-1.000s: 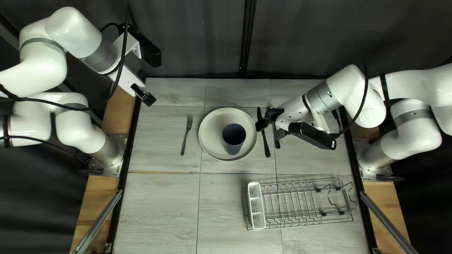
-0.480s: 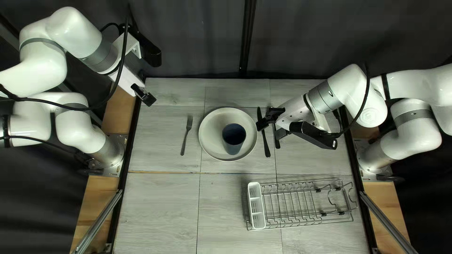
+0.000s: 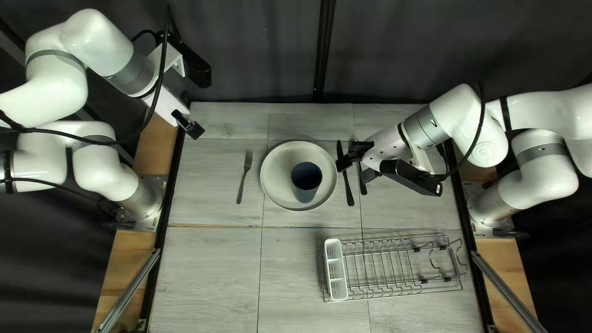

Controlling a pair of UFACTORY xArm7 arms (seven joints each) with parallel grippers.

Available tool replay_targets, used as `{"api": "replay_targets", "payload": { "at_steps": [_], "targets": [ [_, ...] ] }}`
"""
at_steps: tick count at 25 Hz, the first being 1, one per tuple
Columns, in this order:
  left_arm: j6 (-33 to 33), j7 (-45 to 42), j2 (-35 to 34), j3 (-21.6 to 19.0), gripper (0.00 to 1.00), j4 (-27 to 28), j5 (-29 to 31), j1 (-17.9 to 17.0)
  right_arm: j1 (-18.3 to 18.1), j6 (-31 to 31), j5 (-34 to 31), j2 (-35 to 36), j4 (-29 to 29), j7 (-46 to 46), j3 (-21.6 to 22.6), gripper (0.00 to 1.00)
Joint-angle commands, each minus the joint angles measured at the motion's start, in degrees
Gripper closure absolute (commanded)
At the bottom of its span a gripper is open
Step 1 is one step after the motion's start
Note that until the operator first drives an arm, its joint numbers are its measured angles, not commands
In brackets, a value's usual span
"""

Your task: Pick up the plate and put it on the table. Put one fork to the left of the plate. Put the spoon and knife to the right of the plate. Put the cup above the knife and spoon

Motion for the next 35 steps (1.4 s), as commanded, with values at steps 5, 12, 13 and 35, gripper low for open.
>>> {"api": "replay_targets", "payload": {
  "at_steps": [5, 12, 13, 35],
  "targets": [
    [0.0, 0.0, 0.0, 0.0, 0.00, 0.0, 0.0, 0.0, 0.0, 0.0, 0.0, 0.0, 0.0, 0.0, 0.0, 0.00],
    [0.0, 0.0, 0.0, 0.0, 0.00, 0.0, 0.0, 0.0, 0.6, 0.0, 0.5, 0.9, -0.2, -0.1, 0.0, 0.00],
    [0.0, 0.0, 0.0, 0.0, 0.00, 0.0, 0.0, 0.0, 1.0, -0.1, 0.9, 0.0, 0.5, -0.2, -0.2, 0.00],
    [0.0, 0.0, 0.0, 0.0, 0.00, 0.0, 0.0, 0.0, 1.6, -0.1, 1.4, 0.8, 0.3, -0.3, -0.2, 0.00]
  ]
}}
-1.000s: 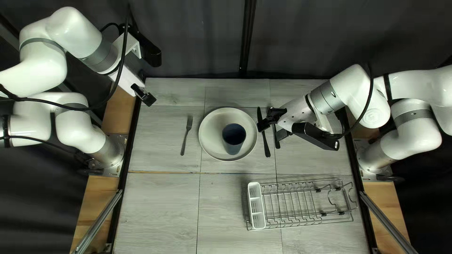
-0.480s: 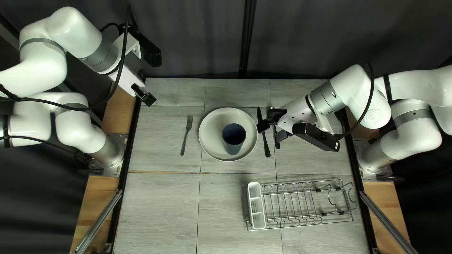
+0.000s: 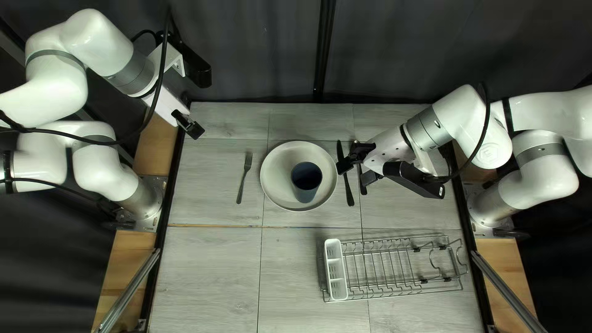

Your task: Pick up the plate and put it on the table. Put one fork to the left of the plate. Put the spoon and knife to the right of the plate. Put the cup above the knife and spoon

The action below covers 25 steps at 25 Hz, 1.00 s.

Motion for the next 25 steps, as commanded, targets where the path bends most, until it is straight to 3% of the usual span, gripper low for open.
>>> {"api": "replay_targets", "payload": {
  "at_steps": [1, 21, 22, 25],
  "targets": [
    [0.0, 0.0, 0.0, 0.0, 0.00, 0.0, 0.0, 0.0, 0.0, 0.0, 0.0, 0.0, 0.0, 0.0, 0.0, 0.00],
    [0.0, 0.0, 0.0, 0.0, 0.00, 0.0, 0.0, 0.0, 0.6, -0.4, 0.5, 0.7, -0.1, 0.1, 0.3, 0.00],
    [0.0, 0.0, 0.0, 0.0, 0.00, 0.0, 0.0, 0.0, 4.2, -3.3, -7.2, 0.5, -0.6, 7.6, -2.2, 0.00],
    [0.0, 0.0, 0.0, 0.0, 0.00, 0.0, 0.0, 0.0, 4.2, -3.3, -7.2, 0.5, -0.6, 7.6, -2.2, 0.00]
  ]
}}
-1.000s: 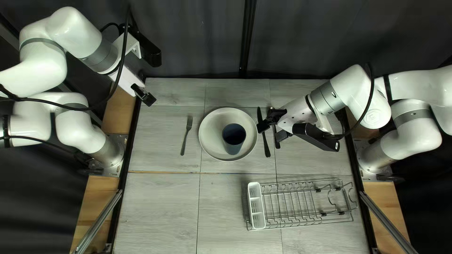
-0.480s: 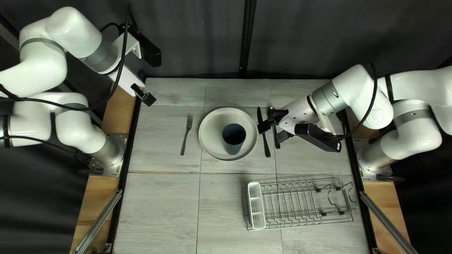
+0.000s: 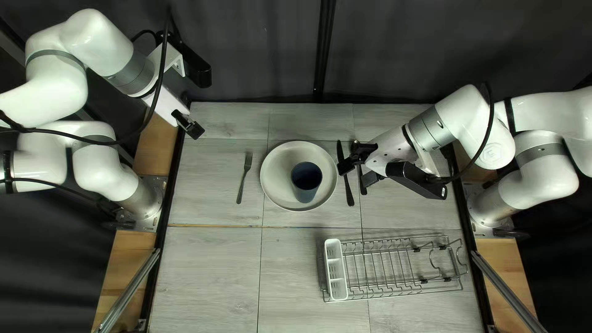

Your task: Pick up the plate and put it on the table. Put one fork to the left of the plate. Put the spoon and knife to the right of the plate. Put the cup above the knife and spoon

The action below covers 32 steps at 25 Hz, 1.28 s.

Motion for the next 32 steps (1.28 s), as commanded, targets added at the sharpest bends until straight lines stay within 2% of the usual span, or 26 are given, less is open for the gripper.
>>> {"api": "replay_targets", "payload": {
  "at_steps": [1, 26, 27, 32],
  "targets": [
    [0.0, 0.0, 0.0, 0.0, 0.00, 0.0, 0.0, 0.0, 2.8, -2.2, -5.4, -0.1, -0.3, 5.6, -1.7, 0.00],
    [0.0, 0.0, 0.0, 0.0, 0.00, 0.0, 0.0, 0.0, 2.8, -2.2, -5.4, -0.1, -0.3, 5.6, -1.7, 0.00],
    [0.0, 0.0, 0.0, 0.0, 0.00, 0.0, 0.0, 0.0, 2.8, -2.6, -5.3, 1.0, -0.8, 6.9, -0.4, 0.00],
    [0.0, 0.0, 0.0, 0.0, 0.00, 0.0, 0.0, 0.0, 2.8, -2.6, -5.3, 1.0, -0.8, 6.9, -0.4, 0.00]
  ]
}}
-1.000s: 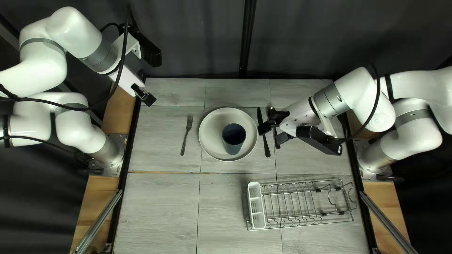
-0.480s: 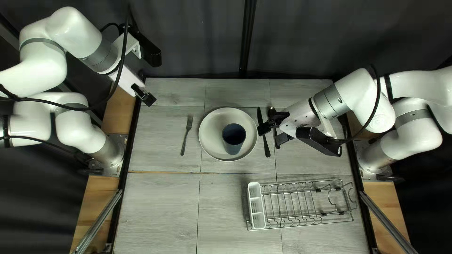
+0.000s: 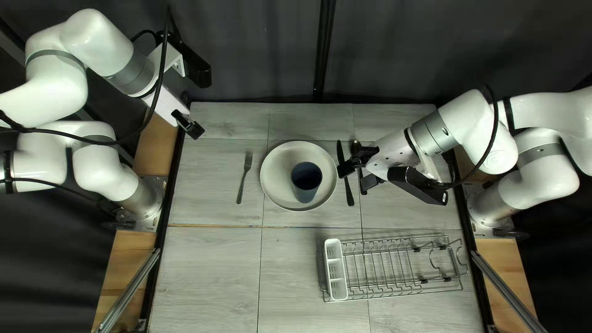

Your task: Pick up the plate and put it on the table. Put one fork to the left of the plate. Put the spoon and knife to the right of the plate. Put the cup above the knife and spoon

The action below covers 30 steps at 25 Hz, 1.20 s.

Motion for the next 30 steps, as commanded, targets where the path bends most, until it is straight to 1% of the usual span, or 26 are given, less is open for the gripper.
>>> {"api": "replay_targets", "payload": {
  "at_steps": [1, 21, 22, 30],
  "targets": [
    [0.0, 0.0, 0.0, 0.0, 0.00, 0.0, 0.0, 0.0, 0.0, 0.0, 0.0, 0.1, 0.0, 0.1, 0.1, 0.00],
    [0.0, 0.0, 0.0, 0.0, 0.00, 0.0, 0.0, 0.0, 0.0, 0.0, 0.0, 0.1, 0.0, 0.1, 0.1, 0.00],
    [0.0, 0.0, 0.0, 0.0, 0.00, 0.0, 0.0, 0.0, 0.4, -0.3, 0.3, 0.9, -0.3, 0.8, 0.9, 0.00],
    [0.0, 0.0, 0.0, 0.0, 0.00, 0.0, 0.0, 0.0, 0.4, -0.3, 0.3, 0.9, -0.3, 0.8, 0.9, 0.00]
  ]
}}
